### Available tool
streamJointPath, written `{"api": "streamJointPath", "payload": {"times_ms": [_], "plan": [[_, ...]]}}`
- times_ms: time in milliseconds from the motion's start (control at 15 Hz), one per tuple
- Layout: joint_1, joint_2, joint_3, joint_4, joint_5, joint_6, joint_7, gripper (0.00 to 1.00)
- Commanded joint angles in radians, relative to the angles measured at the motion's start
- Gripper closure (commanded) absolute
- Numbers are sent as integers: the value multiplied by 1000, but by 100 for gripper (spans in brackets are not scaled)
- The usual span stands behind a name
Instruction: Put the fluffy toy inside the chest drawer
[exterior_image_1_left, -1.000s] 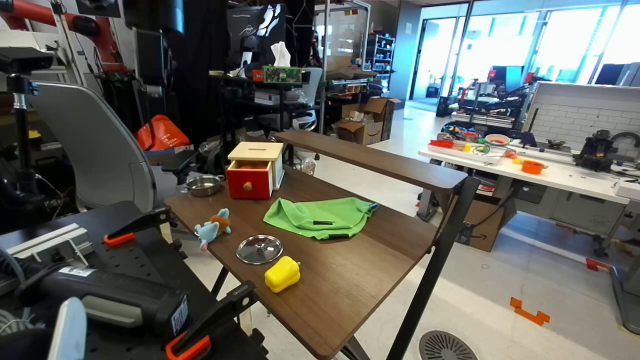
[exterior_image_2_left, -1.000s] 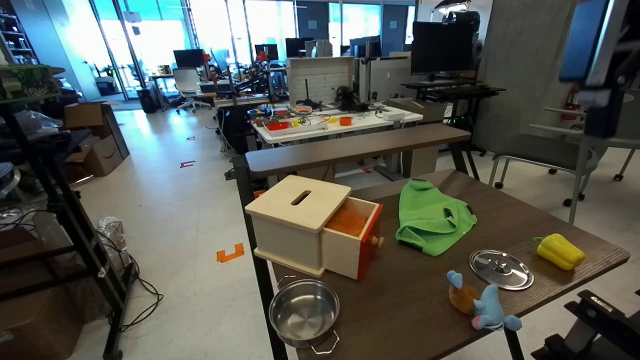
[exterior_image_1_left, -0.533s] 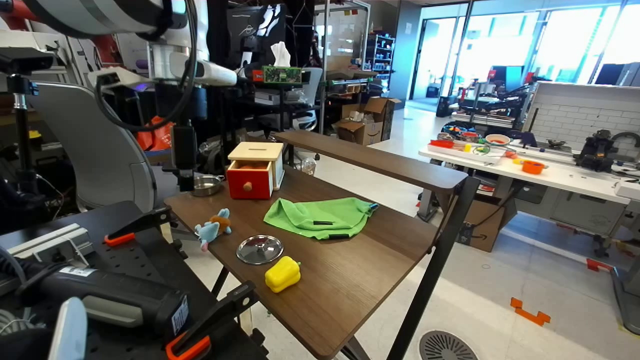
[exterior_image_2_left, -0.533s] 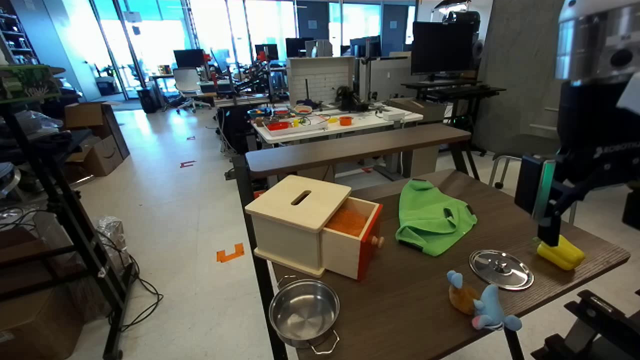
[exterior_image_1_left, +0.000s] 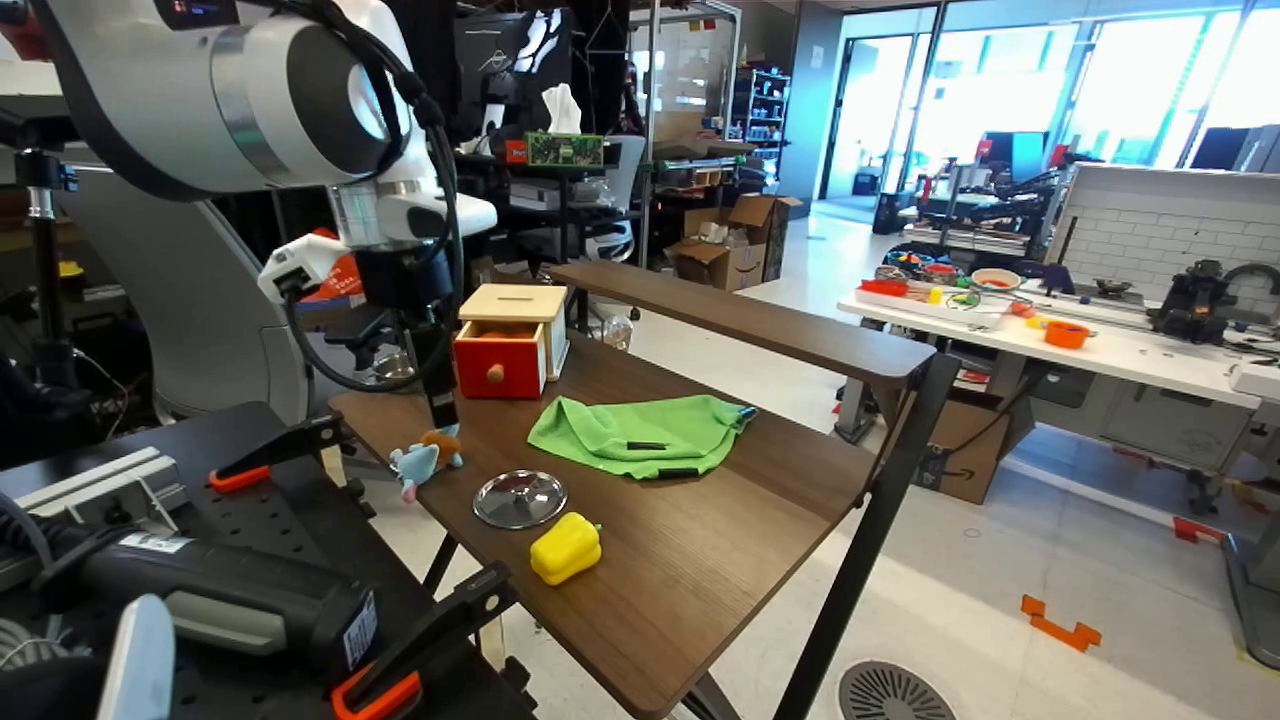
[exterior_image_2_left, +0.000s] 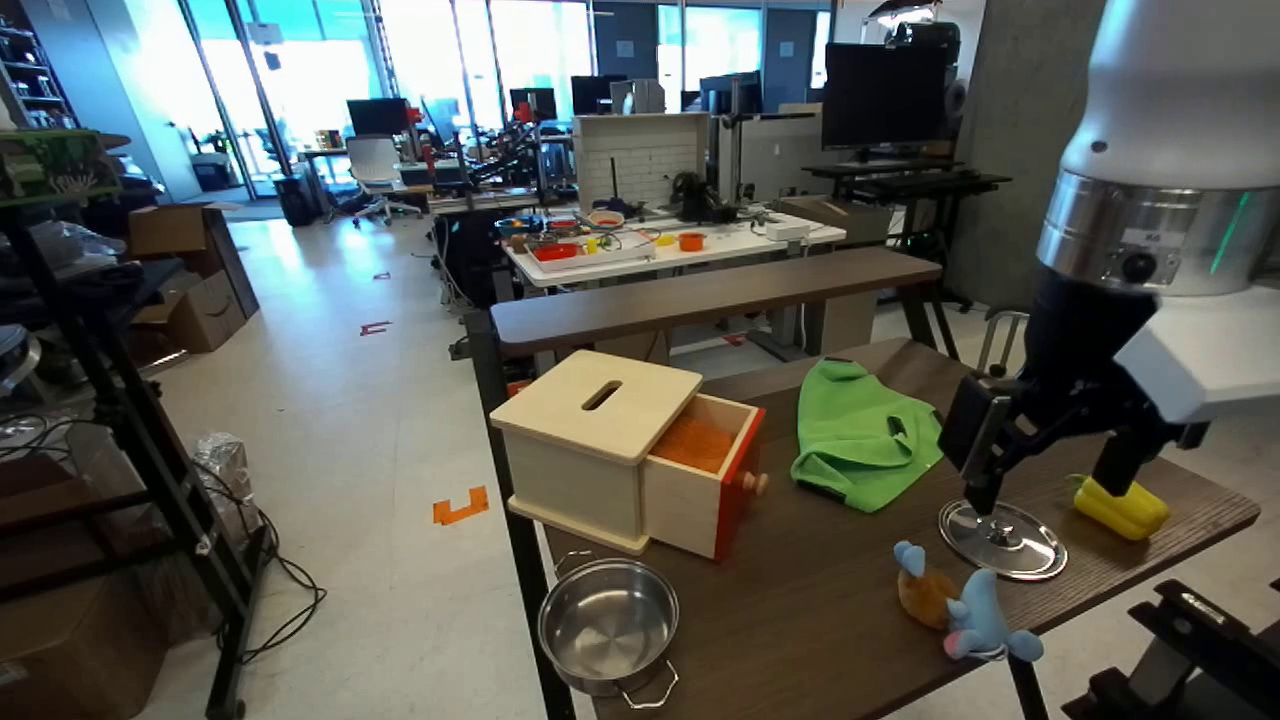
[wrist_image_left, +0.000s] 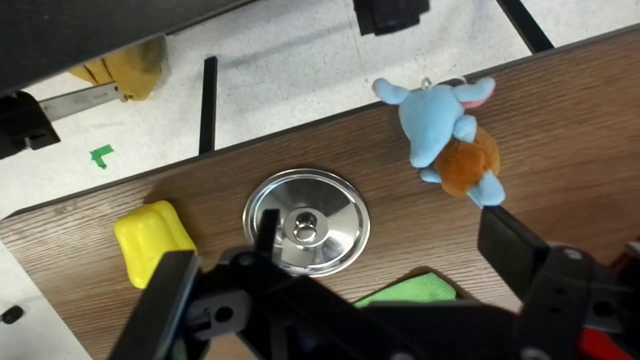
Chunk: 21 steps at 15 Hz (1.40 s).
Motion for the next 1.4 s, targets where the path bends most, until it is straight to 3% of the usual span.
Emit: {"api": "streamJointPath", "payload": {"times_ms": [0, 533, 600, 667, 1000, 1067, 1333], "plan": [[38, 109, -35, 66, -45, 98, 33, 0], [18, 238, 44, 143, -12, 158, -12, 0], [12, 250, 56, 155, -12, 152, -18, 6], [11, 259, 59, 162, -17, 156, -23, 26], [-65, 288, 136, 194, 12, 120, -59, 66], [-20, 287, 107, 185, 165, 132, -180, 73], [-39, 294, 121, 207, 389, 87, -357, 100]]}}
